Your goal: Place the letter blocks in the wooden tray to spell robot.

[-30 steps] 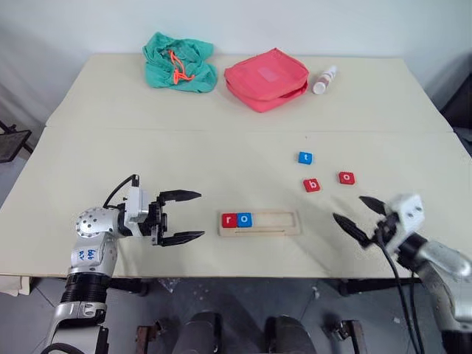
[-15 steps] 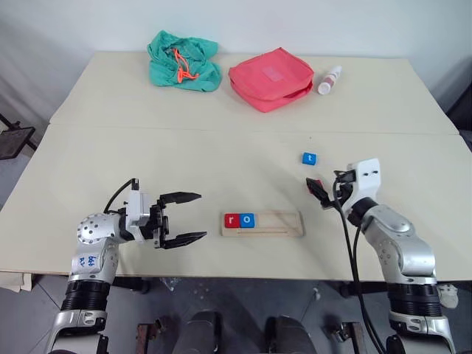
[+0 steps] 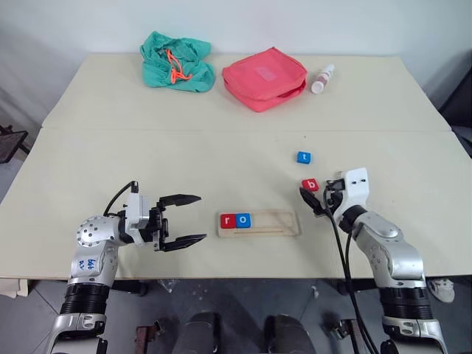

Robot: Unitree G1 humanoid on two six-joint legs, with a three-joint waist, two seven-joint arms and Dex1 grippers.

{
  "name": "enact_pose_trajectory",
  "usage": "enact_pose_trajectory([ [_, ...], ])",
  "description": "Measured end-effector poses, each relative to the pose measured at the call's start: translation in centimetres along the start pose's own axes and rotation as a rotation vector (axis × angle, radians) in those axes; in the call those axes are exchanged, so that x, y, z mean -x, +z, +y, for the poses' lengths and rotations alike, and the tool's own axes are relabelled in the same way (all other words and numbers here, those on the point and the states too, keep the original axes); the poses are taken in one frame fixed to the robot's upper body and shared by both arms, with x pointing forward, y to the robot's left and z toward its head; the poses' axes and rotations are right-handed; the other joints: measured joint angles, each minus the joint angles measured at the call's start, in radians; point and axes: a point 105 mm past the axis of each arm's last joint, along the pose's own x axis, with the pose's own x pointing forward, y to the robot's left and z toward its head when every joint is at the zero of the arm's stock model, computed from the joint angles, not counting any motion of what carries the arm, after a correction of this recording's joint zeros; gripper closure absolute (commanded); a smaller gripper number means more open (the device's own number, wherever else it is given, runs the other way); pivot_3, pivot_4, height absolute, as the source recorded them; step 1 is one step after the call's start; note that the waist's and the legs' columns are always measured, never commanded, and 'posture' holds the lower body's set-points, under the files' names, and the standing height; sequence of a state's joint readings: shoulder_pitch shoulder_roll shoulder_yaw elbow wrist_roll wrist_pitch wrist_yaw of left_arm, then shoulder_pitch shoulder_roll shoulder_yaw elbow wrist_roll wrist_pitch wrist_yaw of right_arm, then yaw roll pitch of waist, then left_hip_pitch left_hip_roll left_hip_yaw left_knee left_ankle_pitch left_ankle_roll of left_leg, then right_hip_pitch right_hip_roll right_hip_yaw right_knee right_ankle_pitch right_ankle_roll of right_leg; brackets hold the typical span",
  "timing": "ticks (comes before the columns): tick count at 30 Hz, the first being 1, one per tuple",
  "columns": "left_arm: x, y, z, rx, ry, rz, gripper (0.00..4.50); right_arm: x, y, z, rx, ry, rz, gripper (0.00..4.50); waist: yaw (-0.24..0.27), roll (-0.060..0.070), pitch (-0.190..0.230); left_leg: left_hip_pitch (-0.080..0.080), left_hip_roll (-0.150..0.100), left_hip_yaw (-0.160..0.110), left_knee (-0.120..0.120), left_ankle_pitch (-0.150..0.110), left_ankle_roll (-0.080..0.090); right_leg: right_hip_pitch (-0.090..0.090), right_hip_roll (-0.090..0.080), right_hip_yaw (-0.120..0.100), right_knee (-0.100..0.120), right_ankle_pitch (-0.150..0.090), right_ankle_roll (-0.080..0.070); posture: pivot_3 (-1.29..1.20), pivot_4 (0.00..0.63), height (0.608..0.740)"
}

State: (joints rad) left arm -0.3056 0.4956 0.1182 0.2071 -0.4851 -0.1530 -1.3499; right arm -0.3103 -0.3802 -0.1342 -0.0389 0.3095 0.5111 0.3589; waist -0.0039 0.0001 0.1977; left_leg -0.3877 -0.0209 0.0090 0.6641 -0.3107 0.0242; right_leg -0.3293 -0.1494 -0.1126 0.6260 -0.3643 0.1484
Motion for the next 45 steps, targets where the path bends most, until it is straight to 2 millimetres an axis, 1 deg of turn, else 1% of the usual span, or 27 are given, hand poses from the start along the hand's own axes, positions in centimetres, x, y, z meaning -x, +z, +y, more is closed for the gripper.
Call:
enact_pose_trajectory([
  [8,0.0,0.0,0.0,-0.002,0.0,0.0,0.04,-0.3,-0.2,0.2,0.022,-0.023,0.0,0.0,0.0,0.0,0.0,0.0,0.0,0.0,0.0,0.0,0.0,0.0,0.0,0.0,0.0,0.0,0.0,0.0,0.15,0.74],
  [11,0.0,0.0,0.0,-0.002,0.001,0.0,0.0,-0.3,-0.3,0.3,0.03,-0.032,0.005,0.61,0.0,0.0,0.0,0.0,0.0,0.0,0.0,0.0,0.0,0.0,0.0,0.001,0.0,0.0,0.0,0.0,0.15,0.74],
  [18,0.3,-0.4,-0.8,0.014,0.0,0.007,0.0,-0.2,-0.5,0.7,0.034,-0.047,-0.008,3.01,0.0,0.0,0.0,0.001,0.0,0.0,0.0,0.0,0.0,0.0,0.0,0.001,0.0,0.0,0.0,0.0,0.15,0.74],
  [24,0.5,-0.2,-1.0,0.009,-0.021,0.011,0.0,0.3,-0.6,1.1,0.044,-0.04,-0.022,3.05,0.001,-0.001,0.0,0.0,0.0,0.0,0.0,0.0,0.0,0.0,0.0,0.002,0.0,0.0,0.0,0.0,0.15,0.74],
  [26,0.7,-0.1,-1.1,0.009,-0.038,0.014,0.0,1.0,-0.7,1.3,0.047,-0.041,-0.021,3.05,0.002,0.0,0.0,0.0,0.0,0.0,-0.001,0.0,0.0,-0.001,0.0,0.002,0.0,0.0,0.0,0.0,0.15,0.74],
  [27,0.8,-0.1,-1.1,0.01,-0.047,0.017,0.0,1.6,-0.7,1.3,0.049,-0.049,-0.021,3.05,0.003,0.0,0.0,0.0,0.0,0.0,-0.001,0.0,0.0,-0.001,0.0,0.002,0.0,0.0,0.0,0.0,0.15,0.74],
  [31,1.9,-0.5,-0.3,0.024,-0.044,0.042,0.0,5.4,-1.1,1.0,0.047,-0.136,0.012,3.05,0.006,0.0,0.0,-0.001,-0.001,-0.001,-0.001,0.0,0.0,-0.001,0.0,0.002,0.0,0.0,0.0,0.0,0.15,0.74],
  [34,1.8,0.0,0.3,-0.004,-0.053,0.033,0.0,6.5,-1.2,1.4,0.048,-0.152,0.037,3.05,0.003,0.0,0.0,0.0,-0.001,0.002,-0.001,0.0,0.0,-0.001,0.0,0.004,0.0,0.0,0.0,0.0,0.15,0.74],
  [38,1.7,0.2,0.3,-0.007,-0.074,0.03,0.0,8.5,-1.7,0.8,0.023,-0.245,0.06,3.05,0.003,0.0,0.0,0.0,0.0,0.002,-0.002,0.0,0.0,-0.003,0.0,0.004,0.001,0.0,0.0,0.0,0.15,0.74],
  [41,1.7,0.1,0.5,0.006,-0.082,0.028,0.0,8.6,-2.2,1.0,-0.004,-0.253,0.082,3.05,0.002,0.0,0.0,0.0,0.0,0.003,-0.002,0.0,0.0,-0.003,0.0,0.005,0.001,0.0,0.0,0.0,0.15,0.74],
  [45,1.6,0.4,0.8,-0.003,-0.091,0.024,0.0,8.4,-2.3,1.8,-0.026,-0.222,0.085,3.05,0.002,0.0,0.0,0.0,0.0,0.003,-0.002,0.0,0.0,-0.003,0.0,0.005,0.001,0.0,0.0,0.0,0.15,0.74],
])
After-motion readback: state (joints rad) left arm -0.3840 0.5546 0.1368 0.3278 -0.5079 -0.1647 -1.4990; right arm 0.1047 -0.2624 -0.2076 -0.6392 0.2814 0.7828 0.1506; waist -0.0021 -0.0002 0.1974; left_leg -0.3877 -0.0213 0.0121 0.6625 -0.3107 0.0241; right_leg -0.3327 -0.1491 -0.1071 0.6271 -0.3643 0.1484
